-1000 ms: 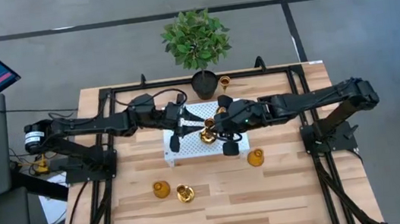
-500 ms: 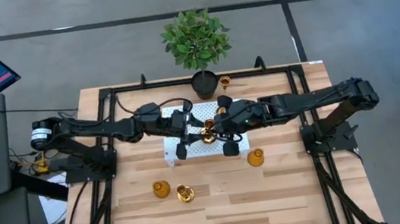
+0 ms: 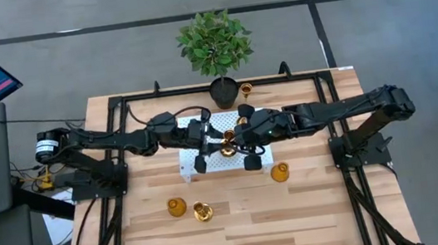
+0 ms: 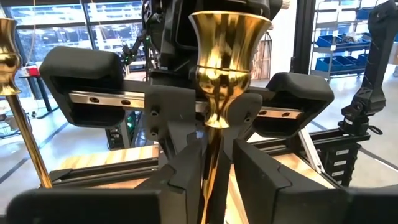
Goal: Pick & Place candle stick holders
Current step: Put the right gold candle holder on the shelf
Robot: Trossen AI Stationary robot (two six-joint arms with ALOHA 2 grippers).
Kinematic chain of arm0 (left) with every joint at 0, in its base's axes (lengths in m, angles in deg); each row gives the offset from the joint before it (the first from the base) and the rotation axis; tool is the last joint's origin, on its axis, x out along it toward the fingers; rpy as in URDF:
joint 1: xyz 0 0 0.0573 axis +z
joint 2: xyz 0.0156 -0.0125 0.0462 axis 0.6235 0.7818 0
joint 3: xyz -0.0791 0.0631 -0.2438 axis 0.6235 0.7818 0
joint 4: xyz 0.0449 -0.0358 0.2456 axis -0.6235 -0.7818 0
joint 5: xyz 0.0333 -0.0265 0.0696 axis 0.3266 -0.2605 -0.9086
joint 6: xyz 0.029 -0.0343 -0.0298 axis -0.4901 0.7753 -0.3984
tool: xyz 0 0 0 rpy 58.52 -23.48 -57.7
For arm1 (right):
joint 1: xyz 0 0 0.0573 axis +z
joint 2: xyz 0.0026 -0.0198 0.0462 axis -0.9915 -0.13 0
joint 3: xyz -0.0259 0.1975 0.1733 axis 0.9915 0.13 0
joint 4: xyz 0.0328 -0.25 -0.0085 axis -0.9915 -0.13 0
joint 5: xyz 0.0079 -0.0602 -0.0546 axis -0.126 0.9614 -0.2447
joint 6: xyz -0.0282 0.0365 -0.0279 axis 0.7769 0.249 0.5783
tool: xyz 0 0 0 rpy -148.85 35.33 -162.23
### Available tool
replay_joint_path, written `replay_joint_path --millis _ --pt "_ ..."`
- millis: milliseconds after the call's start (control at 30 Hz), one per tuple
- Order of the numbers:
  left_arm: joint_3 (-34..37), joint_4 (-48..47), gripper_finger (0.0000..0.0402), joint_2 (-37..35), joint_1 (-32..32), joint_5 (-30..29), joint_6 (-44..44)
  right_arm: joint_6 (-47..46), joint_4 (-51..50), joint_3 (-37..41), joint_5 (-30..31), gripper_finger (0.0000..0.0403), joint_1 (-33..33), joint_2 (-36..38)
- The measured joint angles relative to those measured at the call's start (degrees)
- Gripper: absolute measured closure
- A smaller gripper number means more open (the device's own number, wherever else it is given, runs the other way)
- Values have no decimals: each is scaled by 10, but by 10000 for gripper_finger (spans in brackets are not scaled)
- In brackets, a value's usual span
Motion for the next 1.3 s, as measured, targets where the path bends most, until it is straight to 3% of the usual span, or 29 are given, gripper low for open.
replay_joint_path --millis 300,467,667,967,1100,1300 --pt "0 4 387 0 0 0 -4 -3 3 0 -3 401 0 0" --pt "0 4 385 0 0 0 -3 -10 3 0 -3 394 0 0" --pt "1 -4 388 0 1 3 2 -13 -12 -1 2 346 13 7" --pt "1 -2 388 -1 19 2 1 -27 -94 -1 3 312 47 71" --pt "1 0 388 -1 31 -3 1 -94 -146 -2 4 325 64 108" --pt "1 3 388 -1 62 -12 0 -126 -228 -1 75 395 124 124"
